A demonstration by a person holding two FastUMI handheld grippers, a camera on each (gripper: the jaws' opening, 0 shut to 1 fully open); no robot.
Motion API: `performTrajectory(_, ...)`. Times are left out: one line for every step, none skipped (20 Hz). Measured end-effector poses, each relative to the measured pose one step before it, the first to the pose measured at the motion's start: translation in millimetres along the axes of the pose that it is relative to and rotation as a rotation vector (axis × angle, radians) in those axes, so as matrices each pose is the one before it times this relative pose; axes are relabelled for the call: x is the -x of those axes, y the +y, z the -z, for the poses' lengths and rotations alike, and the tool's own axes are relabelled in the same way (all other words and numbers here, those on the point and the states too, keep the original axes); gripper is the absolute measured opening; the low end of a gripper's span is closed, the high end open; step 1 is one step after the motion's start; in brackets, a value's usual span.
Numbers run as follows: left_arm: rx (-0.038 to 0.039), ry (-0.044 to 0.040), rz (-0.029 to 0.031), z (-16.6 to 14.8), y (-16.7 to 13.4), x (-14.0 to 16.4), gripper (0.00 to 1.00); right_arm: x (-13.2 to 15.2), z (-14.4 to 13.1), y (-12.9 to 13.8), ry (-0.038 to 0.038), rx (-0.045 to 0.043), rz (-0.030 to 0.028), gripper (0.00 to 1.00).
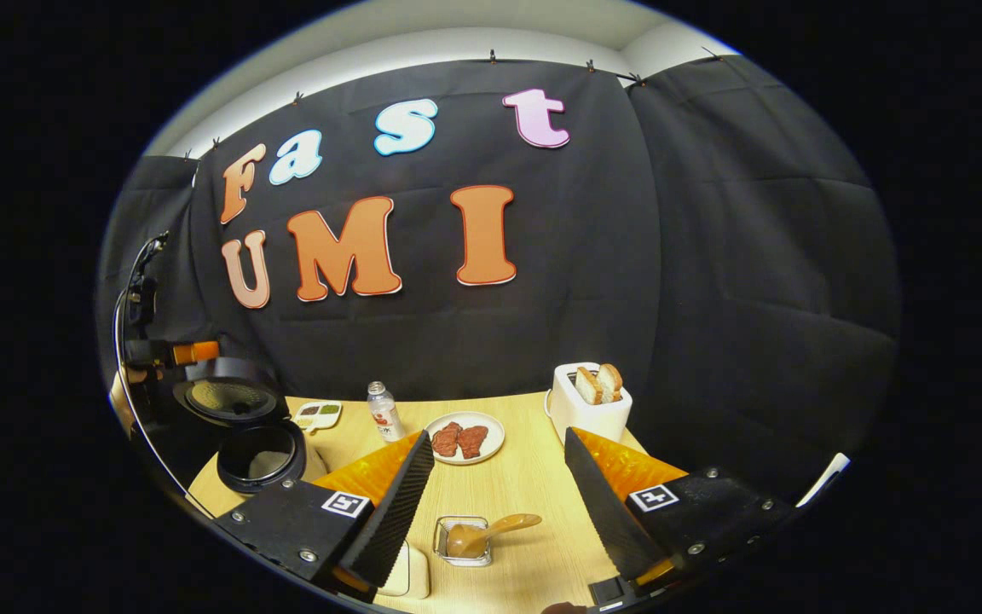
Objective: Close the left gripper, press the button to open the rice cooker; take a wooden spoon from the chopstick holder with the right hand, scoop a spoonful of rice and pour it into the rice cooker, then put the wooden spoon back into the chopstick holder.
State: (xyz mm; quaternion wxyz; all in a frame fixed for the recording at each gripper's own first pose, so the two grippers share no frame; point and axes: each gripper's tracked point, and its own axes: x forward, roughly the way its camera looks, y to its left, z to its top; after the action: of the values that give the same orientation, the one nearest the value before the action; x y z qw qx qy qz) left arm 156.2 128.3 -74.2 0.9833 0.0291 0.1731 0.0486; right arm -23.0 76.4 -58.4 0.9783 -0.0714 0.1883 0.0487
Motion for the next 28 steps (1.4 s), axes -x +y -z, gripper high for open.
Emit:
performTrajectory(0.01038, 0.01644, 0.00483, 14.83, -4.74, 4.90, 1.00, 0.16, 1.06, 0.05, 0.00300, 0.00365, -0.01077, 0.95)
performTrajectory(0.01645, 0.01602, 0.00007, 14.52, -4.32, 4.12, 1.00, -0.20, 2.35, -1.68, 0.00315, 0.00848, -0.00771, 0.95)
performTrajectory(0.01607, 0.01110, -0.00329, 14.06, -1.71, 1.74, 1.00, 0.35, 1.83, -1.62, 0.00344, 0.00978, -0.00546, 0.95)
performTrajectory(0.01176, -0.00050, -0.00501, 10.67, -1.31, 1.35, 1.00, 0.78, 3.24, -1.30, 0.00753, 0.00784, -0.00683, 0.95)
performTrajectory(0.00901, -0.00436, -0.00461, 11.72, -2.77, 1.56, 1.00, 1.26, 2.92, -1.52, 0.00812, 0.00346, -0.00531, 0.95)
performTrajectory(0.00829, -0.00047, -0.00650, 12.83, -1.29, 1.94, 1.00, 1.41, 2.91, -1.96, 0.00571, 0.00124, -0.00514, 0.95)
performTrajectory(0.00677, -0.00238, -0.00503, 12.82, -0.84, 1.52, 1.00, 0.37, 2.13, -1.90, 0.00177, 0.00134, -0.00331, 0.95)
performTrajectory(0.00242, -0.00470, -0.00946, 10.36, -0.68, 0.59, 1.00, 0.54, 2.13, -2.64, 0.00409, 0.00261, -0.00110, 0.95)
performTrajectory(-0.01801, -0.00901, -0.01168, 8.52, -0.02, -0.91, 1.00, 0.82, 3.15, -3.06, 0.00599, 0.00356, 0.00012, 0.95)
performTrajectory(-0.02909, -0.01740, -0.01022, 7.85, -1.19, -1.46, 1.00, 0.12, 3.93, -3.07, 0.00791, 0.00301, 0.00193, 0.95)
performTrajectory(-0.02237, -0.00280, -0.01117, 9.68, -0.72, -0.26, 1.00, -0.46, 3.53, -2.49, 0.00915, 0.00128, 0.00238, 0.95)
performTrajectory(-0.00682, -0.00047, -0.01008, 9.29, 0.02, -0.71, 1.00, 0.45, 3.57, -2.62, 0.00728, -0.00043, 0.00117, 0.95)
performTrajectory(0.00715, -0.00201, -0.01226, 7.91, -0.18, -0.33, 1.00, 0.26, 2.41, -1.50, 0.00616, -0.00181, -0.00008, 0.95)
performTrajectory(-0.00247, -0.01124, -0.01565, 5.12, 0.83, -0.77, 1.00, -0.10, 2.74, -1.05, 0.00395, 0.00018, -0.00060, 0.95)
performTrajectory(-0.01576, -0.00588, -0.01014, 6.39, -2.04, -1.25, 1.00, -0.29, 1.93, -0.74, 0.00477, 0.00344, 0.00092, 0.95)
performTrajectory(-0.02104, 0.01056, -0.00712, 9.71, -0.98, -0.75, 1.00, -0.86, 2.45, -1.26, 0.00338, 0.00457, 0.00127, 0.95)
performTrajectory(-0.00981, -0.02680, -0.00192, -1.56, -0.02, 3.17, 1.00, -1.55, 1.36, -0.96, 0.00252, 0.00324, 0.00243, 1.00)
performTrajectory(0.01308, -0.01753, 0.00301, -2.41, 0.12, -2.66, 1.00, 0.16, 1.94, -1.25, 0.00244, 0.00078, 0.00175, 0.95)
performTrajectory(0.01571, 0.01275, 0.00296, 8.44, 0.21, 1.07, 1.00, 0.04, 2.07, -1.38, 0.00284, -0.00157, 0.00308, 0.95)
performTrajectory(-0.00077, 0.00985, 0.00390, 2.55, -0.81, -2.16, 1.00, -1.09, 2.48, -1.12, 0.00406, -0.00392, 0.00324, 0.95)
performTrajectory(-0.01554, 0.00602, 0.00097, 4.31, -0.74, 0.63, 1.00, -0.45, 3.42, -0.27, 0.00595, -0.00475, 0.00042, 0.95)
performTrajectory(-0.01857, -0.02263, 0.00187, -4.07, -0.22, -0.50, 1.00, -0.79, 3.14, -0.45, 0.00681, -0.00392, 0.00274, 0.95)
performTrajectory(-0.00592, -0.00306, 0.00115, -0.54, 1.11, 1.18, 1.00, 0.29, 2.39, -1.10, 0.00311, -0.00201, 0.00420, 0.95)
performTrajectory(-0.00080, -0.00194, 0.00819, -6.13, -0.68, 0.28, 1.00, 0.40, 1.40, -1.45, -0.00003, -0.00001, 0.00470, 0.95)
performTrajectory(-0.00149, 0.03454, 0.00477, 1.13, 0.90, 0.85, 1.00, 0.39, -0.41, -1.33, -0.00138, 0.00066, 0.00507, 0.95)
performTrajectory(-0.00358, 0.03073, 0.00148, -0.59, 1.84, 5.75, 0.99, 1.90, -2.19, -1.88, -0.00441, -0.00053, 0.00526, 0.95)
performTrajectory(0.00478, 0.00179, 0.00270, -7.00, 2.09, 6.81, 1.00, 1.86, -4.75, -0.14, -0.01115, -0.00163, 0.00215, 0.95)
performTrajectory(-0.00354, -0.01827, 0.00888, -12.40, 0.74, 4.97, 0.98, 1.29, -5.42, -0.15, -0.01407, -0.00038, 0.00099, 0.95)
